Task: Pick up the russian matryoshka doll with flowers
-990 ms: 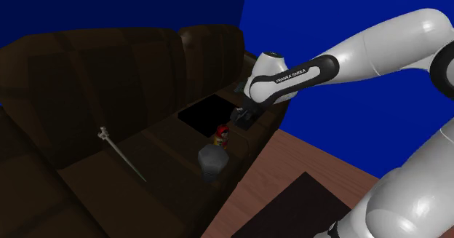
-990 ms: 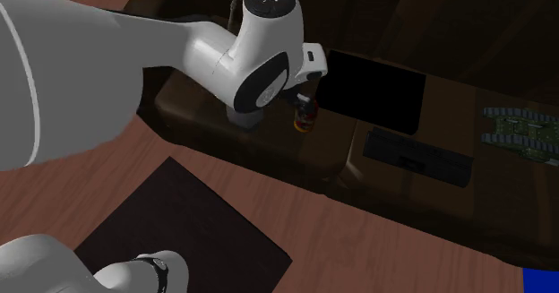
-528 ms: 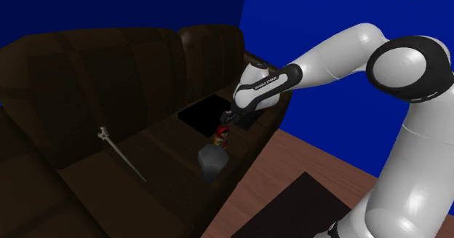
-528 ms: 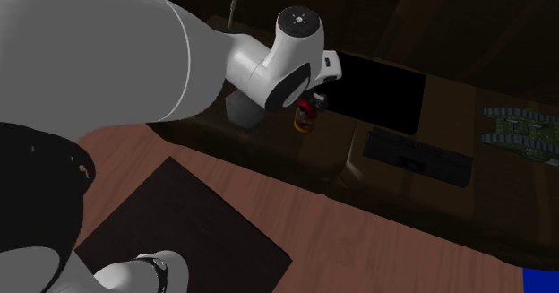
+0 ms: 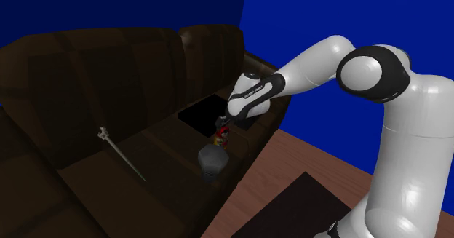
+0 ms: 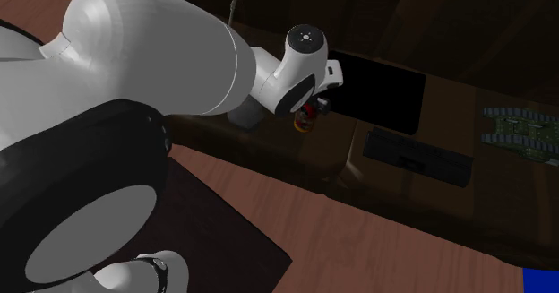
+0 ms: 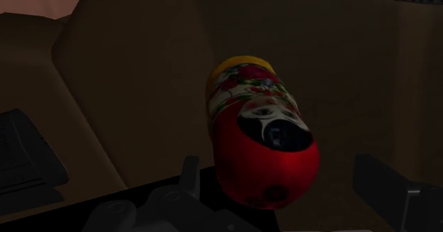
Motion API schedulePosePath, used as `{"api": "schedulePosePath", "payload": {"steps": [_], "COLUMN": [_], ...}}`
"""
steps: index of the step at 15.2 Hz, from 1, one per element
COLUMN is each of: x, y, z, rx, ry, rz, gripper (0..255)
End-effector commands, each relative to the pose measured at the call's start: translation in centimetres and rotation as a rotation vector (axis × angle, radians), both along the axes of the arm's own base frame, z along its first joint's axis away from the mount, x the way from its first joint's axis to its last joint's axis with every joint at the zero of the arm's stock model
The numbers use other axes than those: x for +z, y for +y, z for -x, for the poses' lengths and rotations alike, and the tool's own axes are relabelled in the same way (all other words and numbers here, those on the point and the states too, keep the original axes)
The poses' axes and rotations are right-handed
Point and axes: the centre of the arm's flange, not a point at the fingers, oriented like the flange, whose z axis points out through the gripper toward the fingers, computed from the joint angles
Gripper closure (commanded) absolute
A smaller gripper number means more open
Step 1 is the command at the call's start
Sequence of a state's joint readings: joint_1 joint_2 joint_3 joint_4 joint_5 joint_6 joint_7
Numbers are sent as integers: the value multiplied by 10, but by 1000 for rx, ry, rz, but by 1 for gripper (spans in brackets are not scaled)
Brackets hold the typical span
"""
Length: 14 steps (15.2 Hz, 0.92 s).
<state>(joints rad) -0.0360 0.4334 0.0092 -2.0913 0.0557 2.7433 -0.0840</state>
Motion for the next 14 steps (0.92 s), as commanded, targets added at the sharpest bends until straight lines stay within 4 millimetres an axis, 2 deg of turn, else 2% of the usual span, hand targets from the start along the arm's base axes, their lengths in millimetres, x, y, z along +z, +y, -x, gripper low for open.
{"api": "schedulePosePath", "payload": {"steps": [1, 3, 4, 13, 14], "x": [-12, -15, -15, -15, -9], "y": [-1, -1, 0, -1, -1], "z": [0, 0, -1, 0, 0], "rx": [0, 0, 0, 0, 0], "ry": [-1, -1, -1, -1, -1], "rz": [0, 0, 0, 0, 0], "gripper": [0, 0, 255, 255, 255]}}
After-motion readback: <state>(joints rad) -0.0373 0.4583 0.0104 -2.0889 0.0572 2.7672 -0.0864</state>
